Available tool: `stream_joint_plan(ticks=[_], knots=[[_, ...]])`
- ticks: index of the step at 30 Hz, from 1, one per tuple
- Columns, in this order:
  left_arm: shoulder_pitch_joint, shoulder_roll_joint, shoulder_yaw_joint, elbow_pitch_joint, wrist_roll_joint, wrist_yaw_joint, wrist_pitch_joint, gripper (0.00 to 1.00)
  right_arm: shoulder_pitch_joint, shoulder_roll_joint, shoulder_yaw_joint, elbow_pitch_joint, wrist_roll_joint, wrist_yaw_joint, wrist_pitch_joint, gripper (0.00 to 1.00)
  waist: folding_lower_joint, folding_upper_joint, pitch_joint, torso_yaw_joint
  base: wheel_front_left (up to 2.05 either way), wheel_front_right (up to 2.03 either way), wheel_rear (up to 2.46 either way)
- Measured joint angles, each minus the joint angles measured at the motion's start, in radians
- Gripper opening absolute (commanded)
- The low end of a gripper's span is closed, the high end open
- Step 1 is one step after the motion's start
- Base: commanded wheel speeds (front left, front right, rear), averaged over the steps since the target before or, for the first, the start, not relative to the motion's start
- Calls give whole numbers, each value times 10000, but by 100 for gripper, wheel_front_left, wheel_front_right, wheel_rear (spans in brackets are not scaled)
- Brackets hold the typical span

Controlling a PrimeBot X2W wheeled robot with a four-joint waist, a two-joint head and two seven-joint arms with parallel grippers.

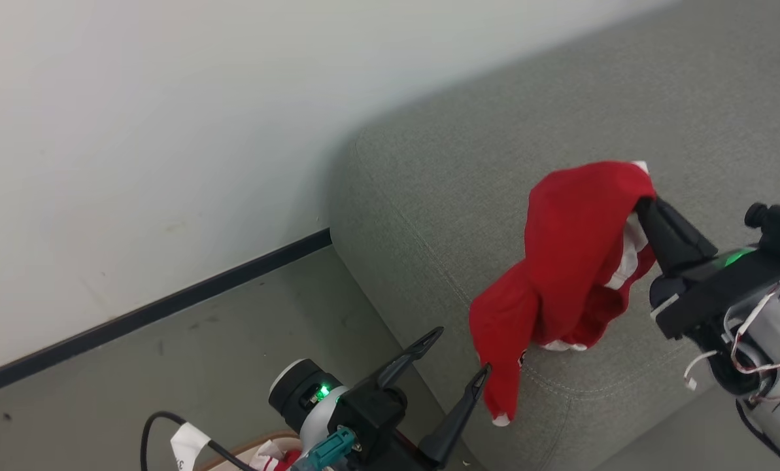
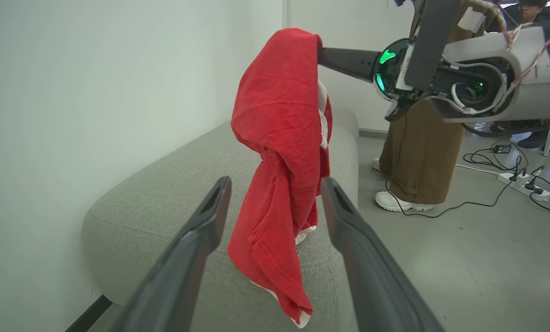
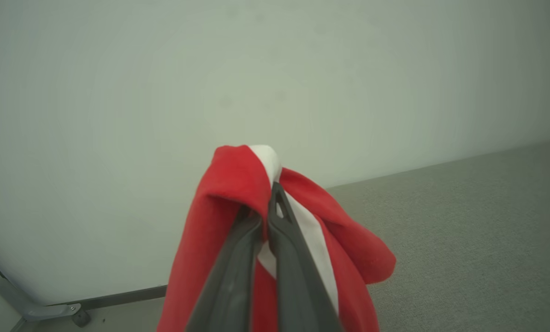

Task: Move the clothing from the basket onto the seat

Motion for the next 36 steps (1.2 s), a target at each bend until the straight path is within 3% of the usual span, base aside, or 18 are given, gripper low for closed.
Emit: stream_joint_plan(ticks=[9, 17, 24, 30, 36], knots=[[-900, 150, 71, -251, 251, -2, 433, 100, -2616, -46, -1346, 976, 424, 0, -4, 0, 1, 1, 1041, 242, 0, 0, 0], [-1976, -40, 169, -431, 550, -10, 708, 100, -4499, -938, -2063, 2077, 491, 0, -73, 0, 2, 1, 1959, 767, 0, 0, 0], [-2768, -109, 73, -548, 765, -90, 968, 100, -5025, -1570, -2439, 3168, 495, 0, -73, 0, 2, 1, 2774, 1366, 0, 0, 0], [-3352, -245, -98, -550, 938, -178, 1131, 100, -5019, -1521, -2669, 4056, 587, 0, -73, 0, 3, 2, 3456, 1894, 0, 0, 0], [-3521, -309, -130, -493, 941, -190, 1127, 100, -4935, -1009, -2546, 4608, 558, 0, -73, 0, 3, 2, 3953, 2286, 0, 0, 0]])
